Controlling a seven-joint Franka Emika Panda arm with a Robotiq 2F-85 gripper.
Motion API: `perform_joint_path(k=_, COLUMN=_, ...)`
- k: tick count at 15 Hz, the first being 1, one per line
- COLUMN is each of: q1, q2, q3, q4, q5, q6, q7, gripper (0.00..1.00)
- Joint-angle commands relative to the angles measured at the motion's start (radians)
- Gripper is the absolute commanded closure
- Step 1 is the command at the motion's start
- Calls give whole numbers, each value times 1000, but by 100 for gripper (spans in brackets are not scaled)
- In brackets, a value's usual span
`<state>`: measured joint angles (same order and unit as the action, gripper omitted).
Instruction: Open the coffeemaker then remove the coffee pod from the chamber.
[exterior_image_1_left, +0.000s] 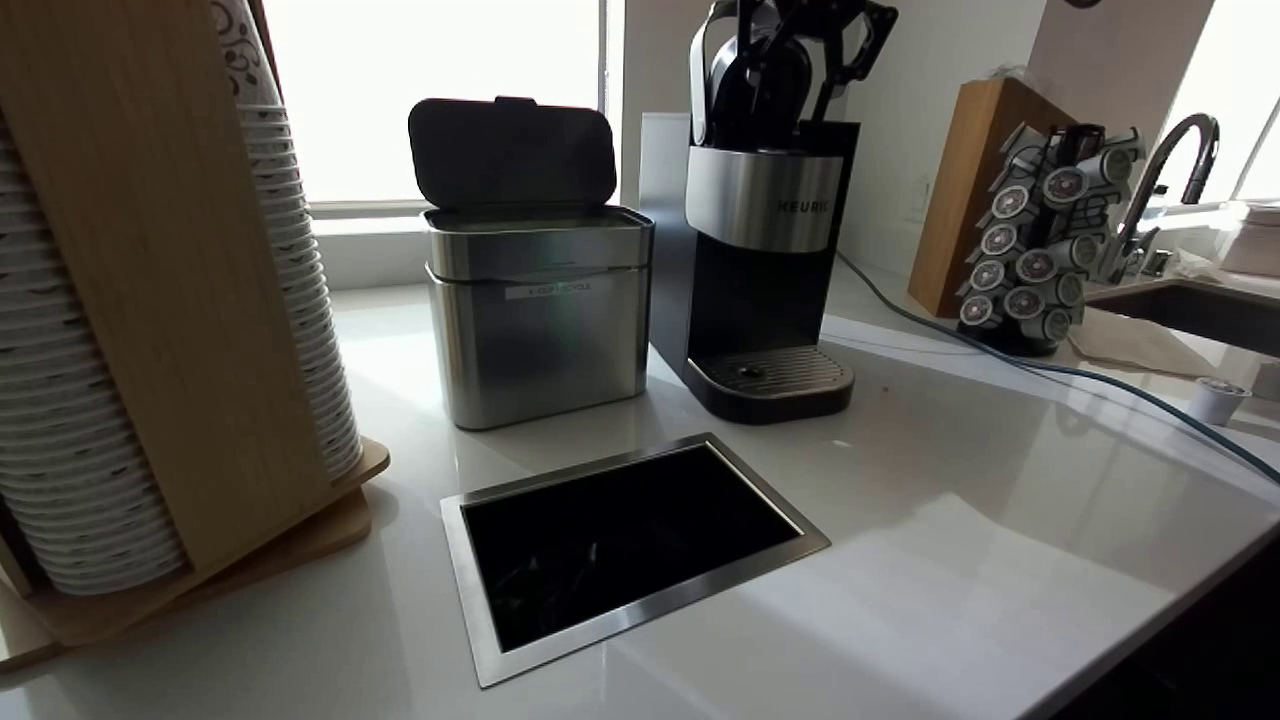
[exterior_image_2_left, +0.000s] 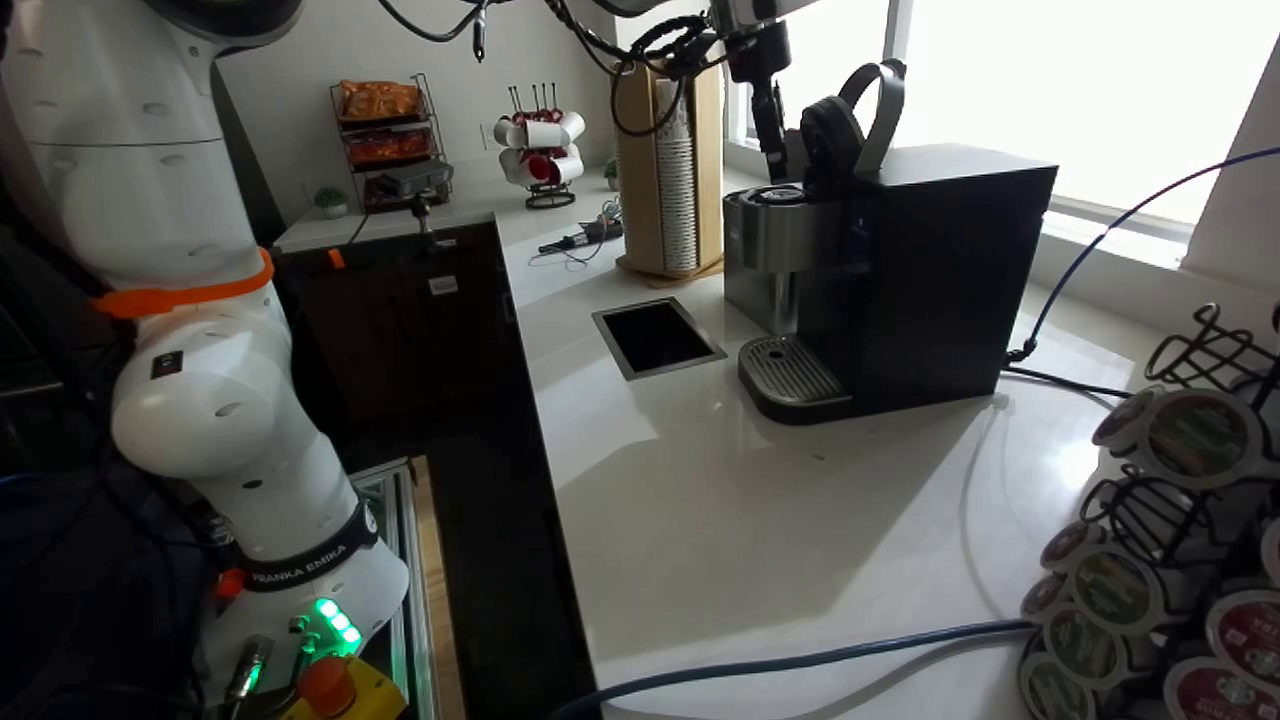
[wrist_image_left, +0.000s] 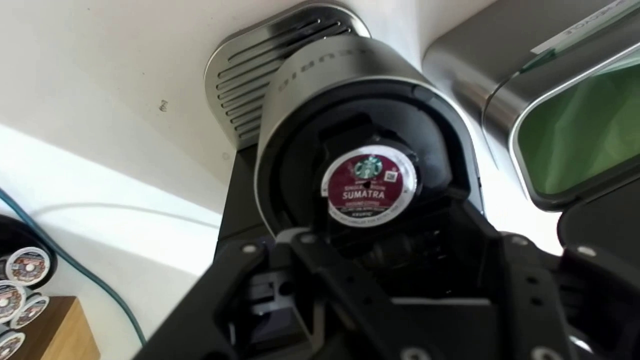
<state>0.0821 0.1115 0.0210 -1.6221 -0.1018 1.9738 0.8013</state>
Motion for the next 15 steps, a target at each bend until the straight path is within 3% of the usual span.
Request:
perform_joint_path(k=1, q1=-12, q2=-27, q3=5, q4=-18, q5=72, q6=-15, q7=-98, gripper=28)
perform_joint_path(k=2, q1=-13, q2=-38, q3=5, q4=-28, q5=78, q6=-8, q7=-126, gripper=10)
perform_joint_path(k=3, q1=-14, q2=-52, q3=5, q4=-40, q5=88, q6=10, q7=-157, gripper=3)
perform_joint_path(k=5, q1=-12, q2=-67, q3=8, q4=-50, q5=92, q6=30, q7=-214, gripper=0)
perform_joint_path(k=6, q1=-6, q2=-26, q3=4, q4=-1, q5=56, q6=-1, q7=-153, gripper=6)
perform_joint_path(k=7, q1=-7, q2=-33, q3=5, q4=-3, q5=59, q6=-1, q7=-171, gripper=0)
perform_joint_path(k=15, q1=-7, q2=-42, q3=7, q4=-10, q5=61, q6=0, q7=-193, gripper=0)
